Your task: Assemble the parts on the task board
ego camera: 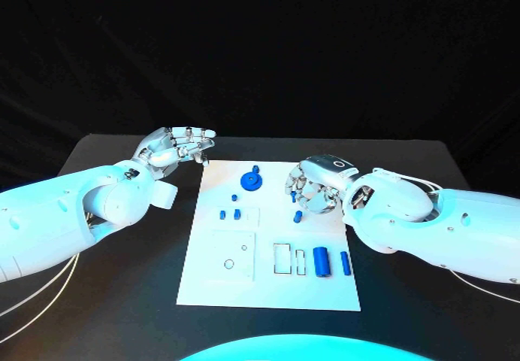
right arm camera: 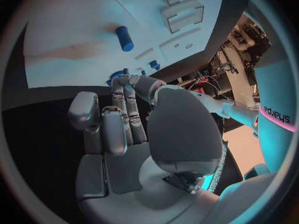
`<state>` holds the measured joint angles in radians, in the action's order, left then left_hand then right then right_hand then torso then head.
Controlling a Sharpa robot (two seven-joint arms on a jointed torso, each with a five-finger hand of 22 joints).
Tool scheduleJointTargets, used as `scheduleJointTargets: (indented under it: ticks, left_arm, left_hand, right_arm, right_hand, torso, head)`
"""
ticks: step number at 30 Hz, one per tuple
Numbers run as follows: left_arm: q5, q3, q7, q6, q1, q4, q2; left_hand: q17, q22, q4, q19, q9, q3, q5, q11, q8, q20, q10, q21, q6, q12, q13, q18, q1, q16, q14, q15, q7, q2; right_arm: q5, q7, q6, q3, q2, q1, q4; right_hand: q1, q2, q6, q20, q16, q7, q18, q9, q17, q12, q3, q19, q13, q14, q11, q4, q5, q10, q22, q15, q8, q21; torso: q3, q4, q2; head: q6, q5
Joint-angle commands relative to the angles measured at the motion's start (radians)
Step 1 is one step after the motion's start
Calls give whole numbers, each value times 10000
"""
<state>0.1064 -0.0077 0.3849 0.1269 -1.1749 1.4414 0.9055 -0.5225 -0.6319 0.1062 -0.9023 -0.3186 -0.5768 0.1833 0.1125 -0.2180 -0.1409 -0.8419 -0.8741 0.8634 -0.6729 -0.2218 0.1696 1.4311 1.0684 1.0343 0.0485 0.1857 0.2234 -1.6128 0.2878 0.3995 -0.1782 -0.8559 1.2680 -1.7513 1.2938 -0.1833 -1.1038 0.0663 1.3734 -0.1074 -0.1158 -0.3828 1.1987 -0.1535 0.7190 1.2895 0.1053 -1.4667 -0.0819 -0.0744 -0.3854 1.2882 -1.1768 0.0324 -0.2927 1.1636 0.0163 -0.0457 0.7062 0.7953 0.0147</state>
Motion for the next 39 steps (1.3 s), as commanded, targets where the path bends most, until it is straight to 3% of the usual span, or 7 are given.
scheduleJointTargets:
  ticks: [1,7,11,15,19,29,39]
  left_arm:
    - [-38,6,134,-127,-8,12,-30]
    - [-38,5,133,-139,-7,10,-46]
    - [-38,3,133,-139,-7,8,-49]
    - [-35,1,132,-138,-7,4,-60]
    - [-32,-1,130,-135,-7,-8,-81]
    - [-19,-16,115,-130,-6,-37,-143]
    - [-2,-22,104,-124,-6,-53,-169]
  left_hand:
    - [12,-10,13,29,10,61,-36,82,20,-7,23,-63,-3,69,17,131,-23,-41,-29,-6,3,15]
    - [12,-10,13,29,10,61,-36,82,20,-7,23,-63,-3,69,17,131,-23,-41,-29,-6,3,15]
    - [12,-10,13,29,10,61,-36,82,20,-7,23,-63,-3,69,17,131,-23,-41,-29,-6,3,15]
    - [14,-11,9,33,8,64,-36,82,12,-9,26,-63,11,72,22,131,-20,-43,-31,-4,1,11]
    - [14,-11,9,33,8,64,-36,82,12,-9,26,-63,11,72,22,131,-20,-43,-31,-4,1,11]
    - [16,-12,4,38,7,68,-36,82,6,-11,28,-63,21,74,28,131,-17,-46,-33,-4,0,9]
    - [17,-13,0,41,6,75,-38,83,3,-12,29,-63,27,75,31,131,-17,-48,-35,-3,-1,15]
  right_arm:
    - [-13,-129,231,4,108,-23,-67]
    - [5,-182,428,4,401,-139,-95]
    - [3,-203,513,4,600,-242,-61]
    - [-18,-252,611,3,852,-413,-4]
    - [-55,-306,707,4,1060,-581,42]
    - [-229,-383,935,3,1671,-972,250]
    - [-388,-366,1050,-8,2019,-1250,497]
  right_hand:
    - [-29,-6,-93,-9,61,-5,53,9,11,-6,253,38,12,-432,437,263,-29,482,-10,62,-26,26]
    - [-30,-9,-92,-9,64,-6,50,7,14,-4,256,30,12,-432,437,261,-29,484,-1,62,-27,16]
    - [-30,-12,-91,-10,71,-7,48,5,26,-2,257,25,13,-434,438,258,-28,486,5,63,-27,9]
    - [-30,-20,-87,-11,66,-9,43,2,12,3,261,14,14,-432,437,251,-27,488,18,63,-28,-5]
    - [-29,-23,-84,-11,56,-10,37,1,-8,5,264,-1,14,-429,437,248,-26,489,37,63,-29,-26]
    - [-24,-27,-77,-13,56,-14,28,-4,-16,16,273,-22,14,-427,435,238,-26,487,63,63,-29,-53]
    - [-21,-27,-73,-13,55,-15,26,-6,-19,20,278,-27,14,-426,434,233,-26,486,69,63,-29,-60]
  torso:
    - [8,-4,-5]
    - [11,-16,-5]
    - [13,-17,-2]
    - [12,-1,-2]
    - [8,-1,-6]
    - [15,-1,-5]
    - [14,5,-4]
  head:
    - [4,-11]
    - [28,-129]
    - [63,-281]
    - [59,-617]
    - [115,-833]
    - [252,-1168]
    - [323,-1384]
